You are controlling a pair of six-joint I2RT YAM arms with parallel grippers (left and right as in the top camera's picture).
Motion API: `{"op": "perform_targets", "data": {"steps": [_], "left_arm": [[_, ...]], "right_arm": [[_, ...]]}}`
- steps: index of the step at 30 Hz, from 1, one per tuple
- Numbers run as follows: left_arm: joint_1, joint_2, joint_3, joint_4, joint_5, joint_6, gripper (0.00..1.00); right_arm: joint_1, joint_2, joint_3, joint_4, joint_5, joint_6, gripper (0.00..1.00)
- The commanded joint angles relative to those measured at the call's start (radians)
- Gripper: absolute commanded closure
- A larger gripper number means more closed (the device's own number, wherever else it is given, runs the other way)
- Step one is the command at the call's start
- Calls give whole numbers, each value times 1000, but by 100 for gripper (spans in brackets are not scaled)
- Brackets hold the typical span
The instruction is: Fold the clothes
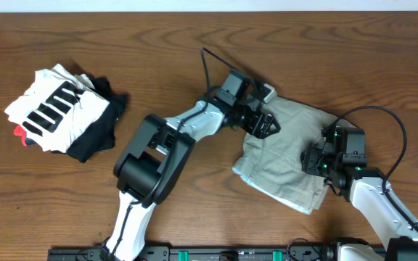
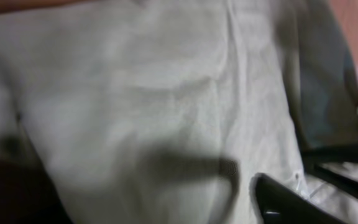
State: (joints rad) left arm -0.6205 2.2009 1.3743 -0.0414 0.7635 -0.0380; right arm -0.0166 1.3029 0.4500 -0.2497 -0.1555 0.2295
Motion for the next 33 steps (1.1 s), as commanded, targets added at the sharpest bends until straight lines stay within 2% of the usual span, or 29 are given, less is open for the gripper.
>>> {"op": "perform_targets", "data": {"steps": [1,2,6,7,11,16,18,22,27,33], "left_arm": [[-50,68,-26,-26,37,-27,49],[-54,68,-26,-18,37,-28,68],[-51,65,-26,-3,37,-27,92],[-47,62,-26,-7,36,-27,94],[4,9,-17,-92,-45,-27,94],[111,-186,-12,-317,-354,71,94],[159,-275,-12,-378,-464,73,94],[286,-464,-12,-488,-622,103,94],[471,-646,-12,-546,-711,164,94],[702,-772,-12,-522,-724,176,94]], "right_arm": [[-3,5,16,3,9,-10,47],[-3,5,16,4,9,-10,47],[-3,3,23,2,9,-10,47],[-3,1,26,-2,10,-10,47],[-3,-39,67,-40,11,-11,43],[-5,-140,197,-198,114,-10,38],[-5,-169,248,-262,131,-11,37],[-5,-216,342,-385,144,-26,37],[-5,-259,386,-460,156,-37,37],[-5,-271,386,-504,156,-36,37]]}}
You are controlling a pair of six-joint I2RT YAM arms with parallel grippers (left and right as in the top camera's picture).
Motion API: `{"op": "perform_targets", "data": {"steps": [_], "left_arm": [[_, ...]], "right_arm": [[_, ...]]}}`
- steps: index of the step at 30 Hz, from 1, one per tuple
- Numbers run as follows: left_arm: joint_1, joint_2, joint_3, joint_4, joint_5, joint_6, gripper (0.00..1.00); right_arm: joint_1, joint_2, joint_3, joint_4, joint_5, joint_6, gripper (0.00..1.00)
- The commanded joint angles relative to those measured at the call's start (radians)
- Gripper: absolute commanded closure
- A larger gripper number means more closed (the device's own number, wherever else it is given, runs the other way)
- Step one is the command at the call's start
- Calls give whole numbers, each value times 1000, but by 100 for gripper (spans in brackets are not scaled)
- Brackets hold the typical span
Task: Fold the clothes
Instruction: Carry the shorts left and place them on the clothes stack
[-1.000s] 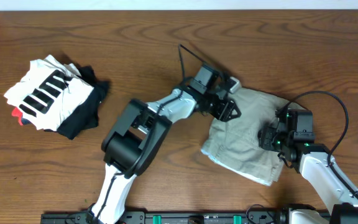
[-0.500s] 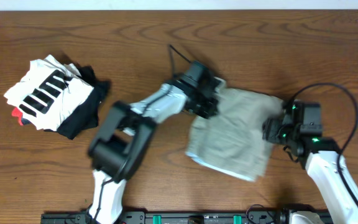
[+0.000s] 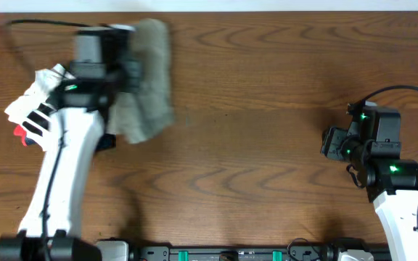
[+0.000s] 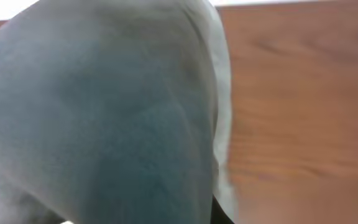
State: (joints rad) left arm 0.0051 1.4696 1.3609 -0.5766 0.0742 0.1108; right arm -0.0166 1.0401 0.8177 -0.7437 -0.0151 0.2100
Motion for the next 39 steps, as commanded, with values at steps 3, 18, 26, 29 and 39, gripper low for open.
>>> {"op": "perform_targets", "data": {"steps": [3,18,26,29,39], "left_arm": [[172,-46,1,21,-34,27,94],[467,-11,1,69,-34,-65,94],[525,1,-2,40,-34,-71,93],[536,1,-2,20,-35,-71,93],[616,0,-2,-43,-142,-244,2]], "right_arm": [[-5,-8,18,-29,15,-17,37],[-5,-8,18,-61,15,-17,37],[-5,-8,18,-71,15,-16,37],[-5,-8,18,-73,15,-16,37],[-5,-8,18,-80,15,-16,36]]}}
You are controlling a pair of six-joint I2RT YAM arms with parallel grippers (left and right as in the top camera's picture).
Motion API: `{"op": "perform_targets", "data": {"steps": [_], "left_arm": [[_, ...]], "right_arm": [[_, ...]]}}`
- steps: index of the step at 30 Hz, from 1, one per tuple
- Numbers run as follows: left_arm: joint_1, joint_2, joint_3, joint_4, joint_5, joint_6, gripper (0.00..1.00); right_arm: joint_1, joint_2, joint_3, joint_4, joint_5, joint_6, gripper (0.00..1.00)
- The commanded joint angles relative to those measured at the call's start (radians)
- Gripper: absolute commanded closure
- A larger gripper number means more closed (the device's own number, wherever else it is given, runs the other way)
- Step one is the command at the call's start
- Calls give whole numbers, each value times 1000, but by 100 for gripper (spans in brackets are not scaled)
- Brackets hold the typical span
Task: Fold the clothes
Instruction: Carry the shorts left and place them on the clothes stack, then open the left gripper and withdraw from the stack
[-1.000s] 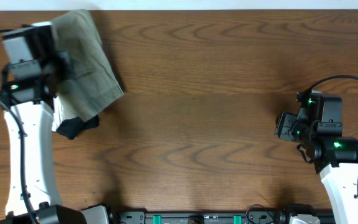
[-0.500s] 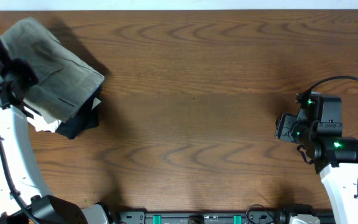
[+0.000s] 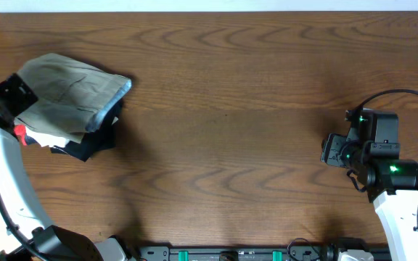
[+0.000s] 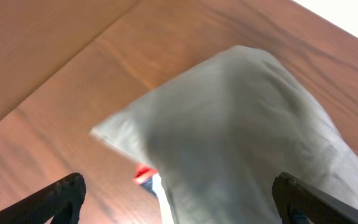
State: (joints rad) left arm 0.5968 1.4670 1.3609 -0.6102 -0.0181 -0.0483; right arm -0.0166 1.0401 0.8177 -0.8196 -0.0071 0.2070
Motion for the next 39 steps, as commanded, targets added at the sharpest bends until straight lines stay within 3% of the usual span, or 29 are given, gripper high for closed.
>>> {"op": "perform_targets", "data": {"steps": [1,5,12,18,26,31,35,39], "left_arm": [[30,3,-2,-11,-50,-91,2],[35,3,-2,-11,-23,-96,2],[18,3,-2,-1,286,-96,2],[-143,-2,-2,-24,302,-14,2],[-425,-2,-2,-139,203,48,2],[-463,-3,-2,-199,204,48,2],[-459,-42,-3,-292,217,59,2],[-484,-175,-40,-263,238,101,2]], "right_arm": [[-5,-8,18,-3,7,-14,36],[-5,-8,18,-3,2,-14,35],[-5,-10,20,61,-9,-14,1],[-3,2,46,231,-47,-67,1],[-3,119,199,208,-15,-145,1],[-3,101,205,295,-20,-153,1],[-3,31,207,227,-23,-155,1],[-3,-98,207,133,-5,-105,1]]}}
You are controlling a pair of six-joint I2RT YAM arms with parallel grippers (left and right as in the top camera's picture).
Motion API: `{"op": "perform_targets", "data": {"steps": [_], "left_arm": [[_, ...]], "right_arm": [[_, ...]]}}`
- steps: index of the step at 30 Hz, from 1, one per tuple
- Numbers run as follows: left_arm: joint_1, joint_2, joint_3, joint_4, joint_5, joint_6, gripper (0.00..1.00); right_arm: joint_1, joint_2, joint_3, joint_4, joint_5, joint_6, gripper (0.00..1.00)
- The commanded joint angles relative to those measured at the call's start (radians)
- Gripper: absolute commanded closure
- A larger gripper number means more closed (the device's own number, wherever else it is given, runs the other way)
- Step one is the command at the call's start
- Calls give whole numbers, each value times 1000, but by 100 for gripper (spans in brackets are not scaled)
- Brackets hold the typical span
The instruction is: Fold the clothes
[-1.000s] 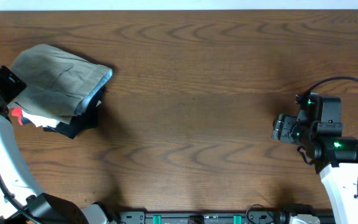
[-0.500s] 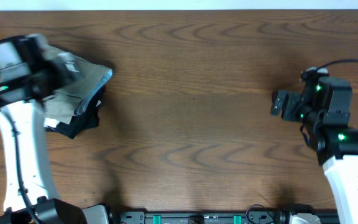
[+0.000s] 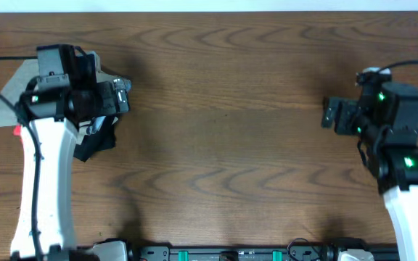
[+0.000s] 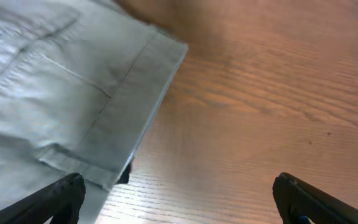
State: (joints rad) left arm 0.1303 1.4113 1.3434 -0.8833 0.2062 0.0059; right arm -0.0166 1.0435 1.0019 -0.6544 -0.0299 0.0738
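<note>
The folded khaki garment [image 3: 2, 105] lies on top of the clothes pile at the table's far left; its hemmed corner [image 4: 73, 99] fills the upper left of the left wrist view. My left gripper [image 3: 122, 98] hovers over the pile's right edge, open and holding nothing [image 4: 179, 208], with its fingertips [image 4: 61, 196] wide apart. My right gripper [image 3: 329, 114] hangs over bare wood at the right, away from any cloth; its jaws are too small to read.
A black garment [image 3: 93, 143] sticks out from under the khaki one, and a red scrap [image 3: 17, 131] shows at the pile's left. The wooden table [image 3: 223, 130] stretches between the two arms.
My left gripper was at the pile's left side and is now over its right edge, still open. The right arm has shifted a little toward the far edge. The khaki garment rests on the pile.
The khaki garment lay folded right of centre with my left gripper on it and the right gripper at its edge. Then the left arm held it up at the far left. Then it lay on the pile, let go, and the left gripper has moved across it.
</note>
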Motion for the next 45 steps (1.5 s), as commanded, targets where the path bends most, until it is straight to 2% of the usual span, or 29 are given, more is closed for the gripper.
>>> {"op": "perform_targets", "data": {"steps": [1,5,11,16,23,29,38,45], "left_arm": [[-24,-160,-37,18,14,47,2],[-72,-389,-177,110,14,69,2],[-141,-714,-442,277,21,65,2],[-142,-835,-473,123,20,65,2],[-142,-853,-473,-64,20,65,2],[-142,-853,-473,-112,20,65,2],[-142,-853,-473,-111,20,65,2],[-142,-853,-473,-111,20,65,2]], "right_arm": [[-3,-145,20,-61,33,51,1],[-3,-351,-27,-132,61,104,1],[-3,-631,-163,-74,50,106,1],[-3,-715,-174,-159,48,105,1],[-3,-716,-174,-357,48,105,1],[-3,-716,-175,-522,52,105,1],[-3,-781,-191,-492,30,105,1],[0,-961,-397,-196,26,56,1]]}}
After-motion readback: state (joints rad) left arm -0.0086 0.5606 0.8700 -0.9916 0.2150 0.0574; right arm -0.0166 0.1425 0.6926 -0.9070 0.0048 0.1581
